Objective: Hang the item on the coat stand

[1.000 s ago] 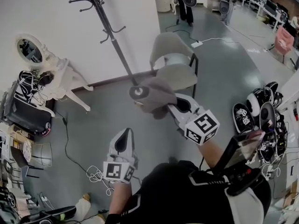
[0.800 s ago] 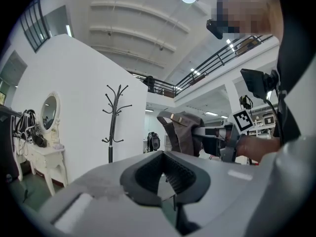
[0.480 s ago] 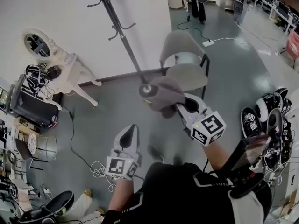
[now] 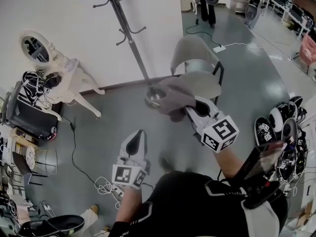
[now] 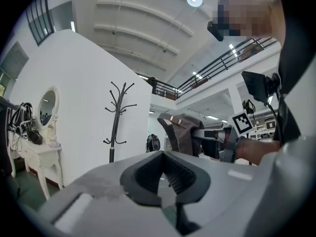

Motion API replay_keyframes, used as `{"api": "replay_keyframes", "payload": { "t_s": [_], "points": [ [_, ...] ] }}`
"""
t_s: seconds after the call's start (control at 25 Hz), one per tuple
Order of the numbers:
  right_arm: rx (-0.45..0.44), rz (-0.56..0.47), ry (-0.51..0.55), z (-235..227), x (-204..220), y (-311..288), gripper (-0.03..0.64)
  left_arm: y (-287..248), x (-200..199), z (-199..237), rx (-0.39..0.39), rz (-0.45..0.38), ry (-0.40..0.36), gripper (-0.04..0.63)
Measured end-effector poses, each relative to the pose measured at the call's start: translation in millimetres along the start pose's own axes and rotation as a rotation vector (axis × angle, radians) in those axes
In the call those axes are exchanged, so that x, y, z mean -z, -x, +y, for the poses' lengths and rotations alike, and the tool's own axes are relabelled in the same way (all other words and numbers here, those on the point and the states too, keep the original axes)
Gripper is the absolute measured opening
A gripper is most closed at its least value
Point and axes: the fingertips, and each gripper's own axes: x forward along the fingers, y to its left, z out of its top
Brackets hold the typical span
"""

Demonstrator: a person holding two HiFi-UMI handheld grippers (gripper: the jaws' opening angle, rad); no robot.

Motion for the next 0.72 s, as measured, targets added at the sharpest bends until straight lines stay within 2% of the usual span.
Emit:
{"api": "replay_keyframes", "payload": {
  "t_s": [0.4,0.72],
  "points": [
    [0.001,0.004,0.024,-6.0,-2.2,-86.3,0.034,-32.3,-12.5,81.3,-0.034,-0.024,0.025,0.023],
    [0.012,0.015,0.055,-4.4,-1.9,-146.7,0.034,-54.6,-17.5,135.1,-0.008,-0.015,0.015,0.023]
  ]
}}
